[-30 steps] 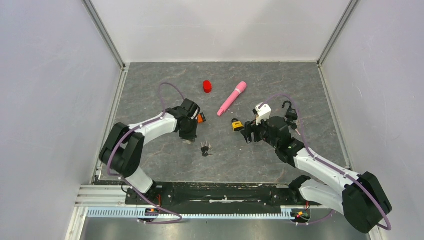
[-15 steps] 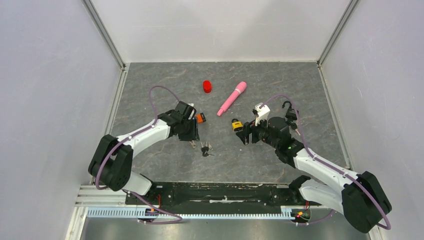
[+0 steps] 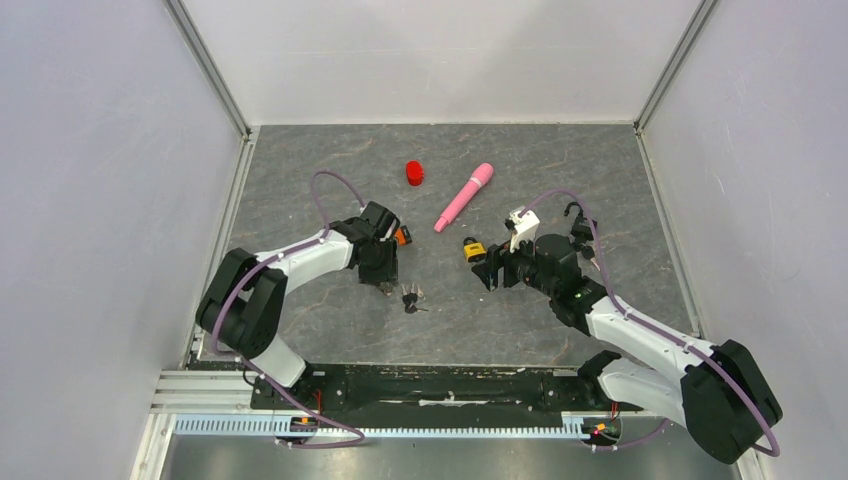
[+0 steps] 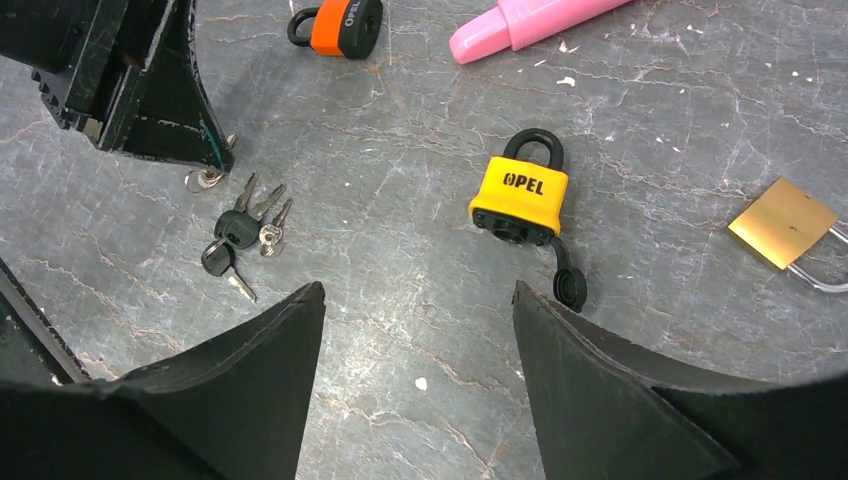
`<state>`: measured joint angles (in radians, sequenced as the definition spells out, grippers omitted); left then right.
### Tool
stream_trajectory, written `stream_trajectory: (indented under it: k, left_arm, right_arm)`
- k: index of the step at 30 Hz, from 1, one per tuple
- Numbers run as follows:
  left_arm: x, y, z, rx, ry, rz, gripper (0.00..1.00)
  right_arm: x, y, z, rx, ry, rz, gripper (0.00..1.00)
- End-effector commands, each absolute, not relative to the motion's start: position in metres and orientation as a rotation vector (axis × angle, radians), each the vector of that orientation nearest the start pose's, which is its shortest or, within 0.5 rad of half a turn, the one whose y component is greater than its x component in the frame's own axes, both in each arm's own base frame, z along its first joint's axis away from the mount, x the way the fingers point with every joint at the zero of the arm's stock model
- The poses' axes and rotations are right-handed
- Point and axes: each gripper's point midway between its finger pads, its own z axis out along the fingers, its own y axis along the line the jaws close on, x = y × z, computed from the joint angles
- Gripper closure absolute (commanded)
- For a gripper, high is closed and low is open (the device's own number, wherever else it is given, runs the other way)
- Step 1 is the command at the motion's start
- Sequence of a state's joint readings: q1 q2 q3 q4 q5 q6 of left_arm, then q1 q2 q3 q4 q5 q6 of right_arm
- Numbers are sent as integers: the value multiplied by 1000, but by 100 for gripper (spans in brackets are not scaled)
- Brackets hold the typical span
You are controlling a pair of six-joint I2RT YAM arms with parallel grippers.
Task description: Unlock with the key
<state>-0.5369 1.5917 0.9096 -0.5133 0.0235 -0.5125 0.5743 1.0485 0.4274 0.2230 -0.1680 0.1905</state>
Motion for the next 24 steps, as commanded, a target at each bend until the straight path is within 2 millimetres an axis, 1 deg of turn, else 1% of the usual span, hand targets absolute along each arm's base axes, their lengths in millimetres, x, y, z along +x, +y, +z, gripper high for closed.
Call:
stream_trajectory:
  k: [1, 2, 4, 8, 11, 13, 15, 17, 19, 23, 24]
  left_arm:
    - [257, -174, 22, 30, 2812, -207, 46]
    - [256, -172, 21, 34, 2818, -188, 44]
    - [254, -167, 16, 48, 2829, -128, 44]
    - [248, -163, 4, 94, 2860, -27, 45]
    - [240, -164, -8, 136, 2895, 26, 49]
    - [233, -164, -14, 161, 2916, 54, 56]
    - [228, -163, -16, 176, 2919, 73, 64]
    - [225, -163, -14, 179, 2915, 70, 72]
    - [225, -164, -7, 167, 2895, 45, 78]
    - [237, -174, 22, 134, 2786, -66, 97]
    - [240, -177, 29, 123, 2753, -98, 98]
  right_arm:
    - [261, 216, 117, -499, 1949, 670, 29]
    - [261, 216, 117, -501, 1949, 671, 29]
    - [262, 217, 117, -501, 1950, 672, 29]
    - [261, 217, 117, -503, 1950, 675, 29]
    - [261, 216, 116, -502, 1951, 673, 29]
    - [261, 216, 117, -500, 1950, 674, 29]
    - [261, 216, 118, -500, 1947, 672, 29]
    - [260, 216, 118, -499, 1947, 673, 29]
    - [260, 216, 117, -502, 1948, 676, 29]
    - [258, 220, 119, -514, 1935, 704, 29]
    - [257, 221, 120, -514, 1930, 714, 29]
